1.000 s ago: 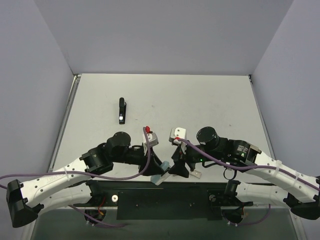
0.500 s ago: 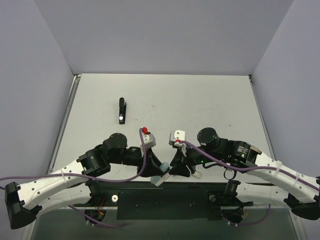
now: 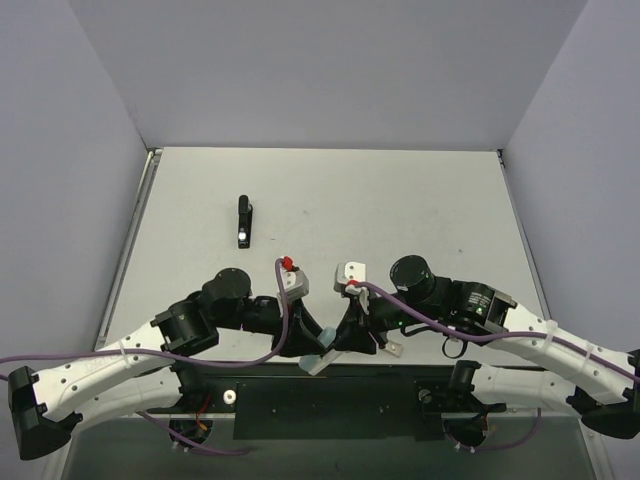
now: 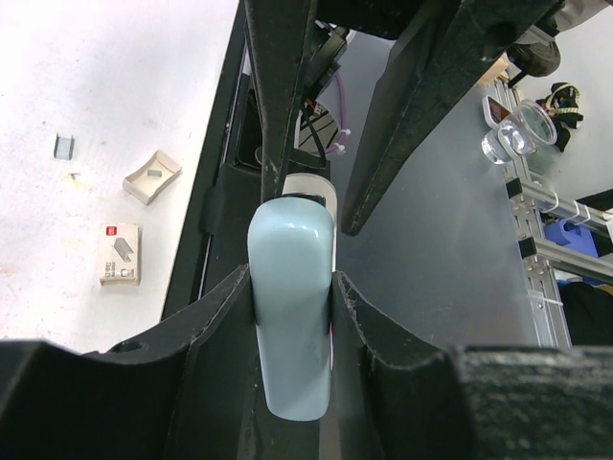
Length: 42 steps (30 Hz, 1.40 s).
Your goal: Unload the staples from the stapler
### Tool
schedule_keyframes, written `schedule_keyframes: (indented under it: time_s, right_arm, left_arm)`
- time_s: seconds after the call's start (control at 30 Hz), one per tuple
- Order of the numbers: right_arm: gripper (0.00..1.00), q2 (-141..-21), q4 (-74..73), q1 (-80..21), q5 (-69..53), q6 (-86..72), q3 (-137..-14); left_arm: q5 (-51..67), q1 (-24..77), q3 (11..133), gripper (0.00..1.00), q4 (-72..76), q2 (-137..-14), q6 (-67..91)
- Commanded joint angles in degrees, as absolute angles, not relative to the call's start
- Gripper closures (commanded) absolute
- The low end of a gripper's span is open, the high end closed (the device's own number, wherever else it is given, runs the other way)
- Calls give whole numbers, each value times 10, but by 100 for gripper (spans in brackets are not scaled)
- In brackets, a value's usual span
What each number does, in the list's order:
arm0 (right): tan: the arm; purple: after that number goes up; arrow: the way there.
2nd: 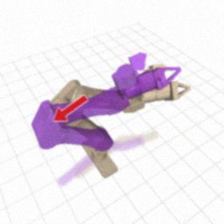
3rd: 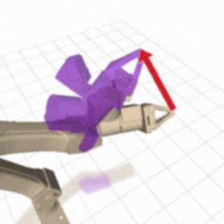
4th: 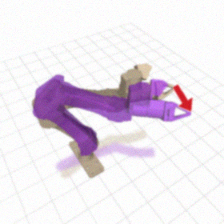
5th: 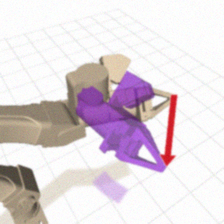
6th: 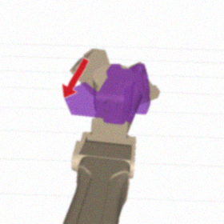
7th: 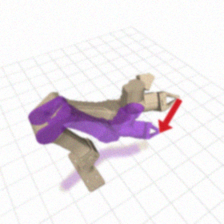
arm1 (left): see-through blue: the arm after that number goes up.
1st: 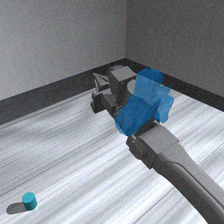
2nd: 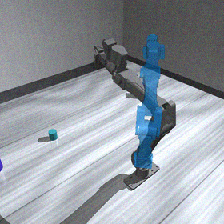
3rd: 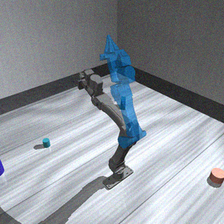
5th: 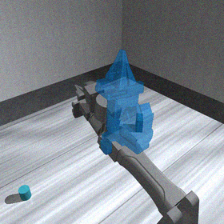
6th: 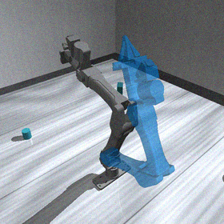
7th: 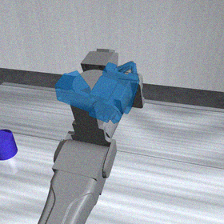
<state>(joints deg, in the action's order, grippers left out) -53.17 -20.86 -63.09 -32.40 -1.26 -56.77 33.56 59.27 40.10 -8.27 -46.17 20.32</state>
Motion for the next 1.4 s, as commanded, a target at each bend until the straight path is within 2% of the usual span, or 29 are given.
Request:
schedule_keyframes:
  time_s: [0.0, 0.3, 0.37, 0.4, 0.8, 1.37]
  right_arm:
    - [71, -541, -180, -636, -349, -14, -562]
    - [83, -544, -173, -639, -360, -18, -560]
    - [91, -543, -171, -638, -359, -23, -556]
    - [100, -541, -168, -639, -359, -25, -553]
    - [100, -467, -67, -644, -366, -89, -436]
    - [100, -447, -5, -652, -369, -134, -346]
  left_arm:
    - [352, 599, 403, 100, -22, -449, 201]
    - [353, 600, 404, 100, -18, -442, 199]
    - [355, 600, 403, 100, -15, -440, 201]
    - [356, 600, 404, 100, -13, -440, 201]
    - [308, 606, 407, 100, 18, -391, 222]
    - [245, 613, 396, 100, 35, -362, 225]
